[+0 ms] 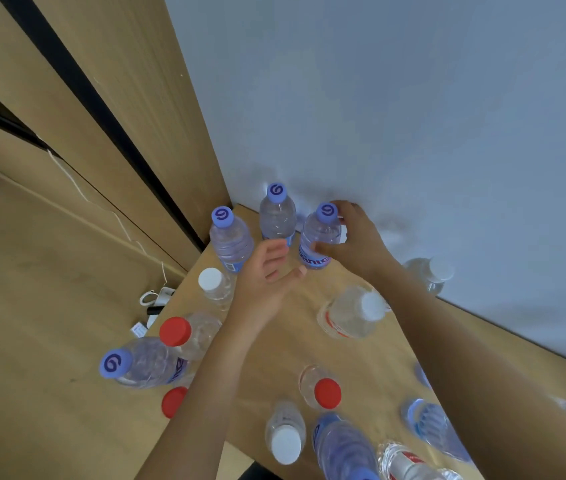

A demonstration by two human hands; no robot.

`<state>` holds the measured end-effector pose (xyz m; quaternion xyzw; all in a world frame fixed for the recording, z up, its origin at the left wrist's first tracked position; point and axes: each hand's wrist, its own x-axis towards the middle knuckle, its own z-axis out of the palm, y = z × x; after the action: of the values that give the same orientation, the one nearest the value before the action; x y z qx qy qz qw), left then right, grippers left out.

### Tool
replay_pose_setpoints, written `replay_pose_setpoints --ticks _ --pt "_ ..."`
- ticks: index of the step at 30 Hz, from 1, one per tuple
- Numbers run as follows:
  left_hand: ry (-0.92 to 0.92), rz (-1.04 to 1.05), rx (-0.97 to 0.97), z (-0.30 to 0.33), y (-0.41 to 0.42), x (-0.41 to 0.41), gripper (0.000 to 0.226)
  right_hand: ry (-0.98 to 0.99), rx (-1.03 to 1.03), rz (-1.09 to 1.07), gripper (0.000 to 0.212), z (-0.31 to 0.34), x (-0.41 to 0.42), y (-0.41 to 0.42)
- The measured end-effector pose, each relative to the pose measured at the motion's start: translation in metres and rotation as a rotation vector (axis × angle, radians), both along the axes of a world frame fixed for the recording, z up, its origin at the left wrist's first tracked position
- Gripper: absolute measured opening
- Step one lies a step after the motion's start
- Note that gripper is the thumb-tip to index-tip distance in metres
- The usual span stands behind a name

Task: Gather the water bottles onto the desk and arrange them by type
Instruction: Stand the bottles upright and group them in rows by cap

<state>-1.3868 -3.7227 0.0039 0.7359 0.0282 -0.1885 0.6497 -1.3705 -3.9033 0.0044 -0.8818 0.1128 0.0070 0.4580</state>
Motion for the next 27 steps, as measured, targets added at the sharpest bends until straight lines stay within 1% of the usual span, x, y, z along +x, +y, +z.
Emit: replay_pose_setpoints --ticks 3,8,13,15,18,20,25,27 --pt "0.005 0.005 0.007 -0.003 0.001 0.001 0.048 -0.032 -0.005 -0.001 0.046 -0.006 0.0 0.001" --pt "0.018 -0.002 0.015 -0.008 0.001 -0.001 0.045 -0.014 -0.004 -0.021 0.046 -0.011 0.005 -0.006" --pt "0.012 -0.006 0.017 -0.008 0.001 -0.001 0.044 -0.051 0.075 -0.078 0.029 -0.012 0.006 -0.009" --pt "-0.002 -0.008 0.014 -0.006 0.001 -0.001 0.044 -0.08 0.142 -0.095 0.027 -0.004 0.003 -0.01" --pt "-0.022 -0.013 -0.005 0.0 0.001 0.001 0.048 -0.11 0.185 -0.068 0.039 0.025 -0.001 -0.013" --pt "-0.059 -0.028 -0.027 0.006 -0.001 0.003 0.05 -0.139 0.205 -0.038 0.044 0.053 -0.007 -0.014" --pt "-0.232 -0.124 -0.049 0.03 -0.011 0.005 0.066 -0.226 0.241 0.066 0.043 0.129 -0.033 -0.015" --pt "-0.297 -0.19 -0.033 0.042 -0.014 0.006 0.067 -0.237 0.293 0.113 0.041 0.157 -0.046 -0.016"
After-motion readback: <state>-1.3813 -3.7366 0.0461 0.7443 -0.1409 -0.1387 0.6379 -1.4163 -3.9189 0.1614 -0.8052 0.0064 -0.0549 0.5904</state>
